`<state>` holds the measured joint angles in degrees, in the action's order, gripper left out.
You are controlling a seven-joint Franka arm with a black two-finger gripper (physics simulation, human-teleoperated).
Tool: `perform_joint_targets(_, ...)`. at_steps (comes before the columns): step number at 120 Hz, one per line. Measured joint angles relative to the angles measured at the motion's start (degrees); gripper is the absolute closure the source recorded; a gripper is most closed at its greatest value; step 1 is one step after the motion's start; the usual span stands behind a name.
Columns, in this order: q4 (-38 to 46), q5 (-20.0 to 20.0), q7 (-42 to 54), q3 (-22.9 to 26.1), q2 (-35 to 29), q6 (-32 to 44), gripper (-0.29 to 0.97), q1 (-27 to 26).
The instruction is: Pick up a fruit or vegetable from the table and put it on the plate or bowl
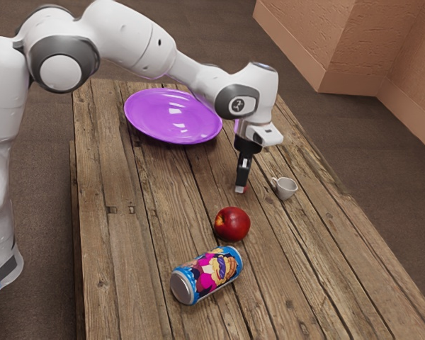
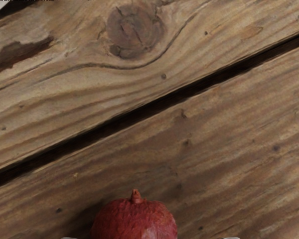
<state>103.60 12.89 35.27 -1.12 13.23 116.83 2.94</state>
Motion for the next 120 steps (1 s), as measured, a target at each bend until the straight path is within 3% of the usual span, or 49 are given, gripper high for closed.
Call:
perform_joint_targets(69, 0.04, 1.05, 0.87, 0.01, 1.56, 2.52, 0.51, 0.07)
perform_joint_targets(90, -0.05, 1.15, 1.05, -0.03, 1.82, 3.60, 0.20, 0.09)
perform_joint_targets(108, -0.08, 1.21, 1.27, -0.02, 1.29, 4.05, 0.44, -0.19)
perform_joint_targets(120, -0.08, 1.17, 1.33, -0.02, 1.30, 4.25, 0.51, -0.17)
